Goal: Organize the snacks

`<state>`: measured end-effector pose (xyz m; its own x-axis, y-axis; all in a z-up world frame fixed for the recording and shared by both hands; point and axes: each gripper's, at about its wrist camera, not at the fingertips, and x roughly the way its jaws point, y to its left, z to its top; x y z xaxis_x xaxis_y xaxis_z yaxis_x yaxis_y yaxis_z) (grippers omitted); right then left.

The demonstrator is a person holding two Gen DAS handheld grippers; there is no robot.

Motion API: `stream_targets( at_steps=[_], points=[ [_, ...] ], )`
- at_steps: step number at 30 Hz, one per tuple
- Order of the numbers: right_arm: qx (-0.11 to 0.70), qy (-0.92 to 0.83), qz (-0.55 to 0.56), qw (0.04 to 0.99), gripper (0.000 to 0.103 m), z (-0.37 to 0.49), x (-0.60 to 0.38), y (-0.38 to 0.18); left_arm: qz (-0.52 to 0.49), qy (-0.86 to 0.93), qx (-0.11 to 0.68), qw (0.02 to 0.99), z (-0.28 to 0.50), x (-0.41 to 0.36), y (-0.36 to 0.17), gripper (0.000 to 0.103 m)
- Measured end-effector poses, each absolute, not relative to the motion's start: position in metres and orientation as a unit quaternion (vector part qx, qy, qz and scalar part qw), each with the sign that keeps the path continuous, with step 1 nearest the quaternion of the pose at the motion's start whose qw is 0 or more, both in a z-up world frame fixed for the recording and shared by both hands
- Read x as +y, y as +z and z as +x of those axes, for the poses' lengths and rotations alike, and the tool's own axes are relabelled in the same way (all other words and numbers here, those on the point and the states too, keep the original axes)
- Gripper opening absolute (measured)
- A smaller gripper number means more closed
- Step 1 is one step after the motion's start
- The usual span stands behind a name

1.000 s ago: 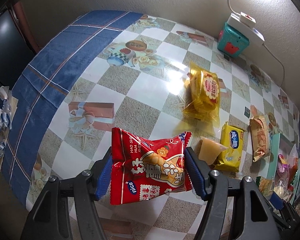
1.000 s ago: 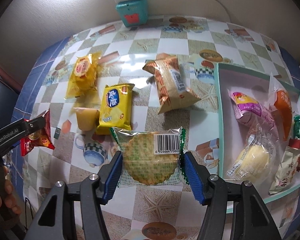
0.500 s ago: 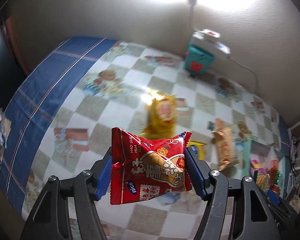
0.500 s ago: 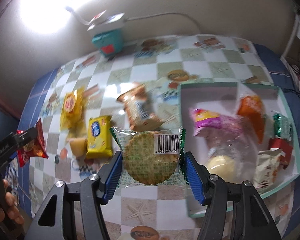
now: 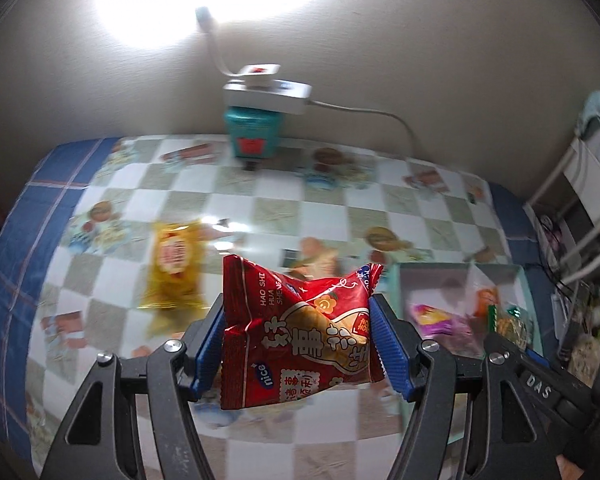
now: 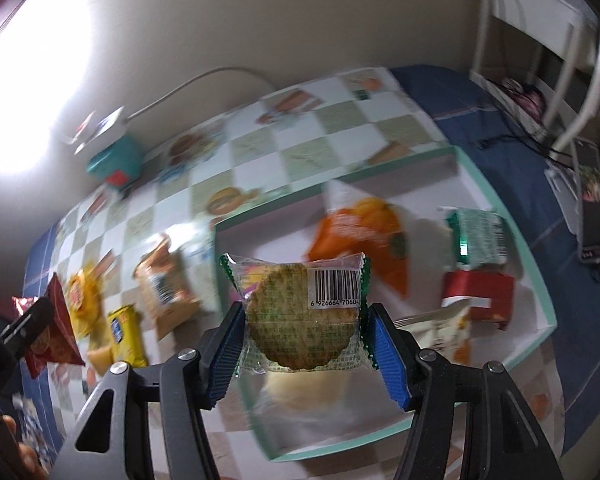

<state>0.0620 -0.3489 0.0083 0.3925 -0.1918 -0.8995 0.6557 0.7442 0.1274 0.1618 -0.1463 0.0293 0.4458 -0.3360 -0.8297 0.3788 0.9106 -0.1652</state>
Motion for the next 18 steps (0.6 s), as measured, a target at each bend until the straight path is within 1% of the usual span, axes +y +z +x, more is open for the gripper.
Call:
stream_targets(
  at_steps=[9,18],
  points=[
    [0.47,-0.327,0.28,0.771,0.064,0.038,-0.404,-0.002,0.065,-0.254,0.488,0.832,0.157,-0.212,0.015,0.069],
    [0.472,-0.356,0.302,0.748,0.064,0.027,-0.432,-0.023,0.078,-0.274,0.496,0.82,0.163,-0.269,-0.003,0.069]
  ],
)
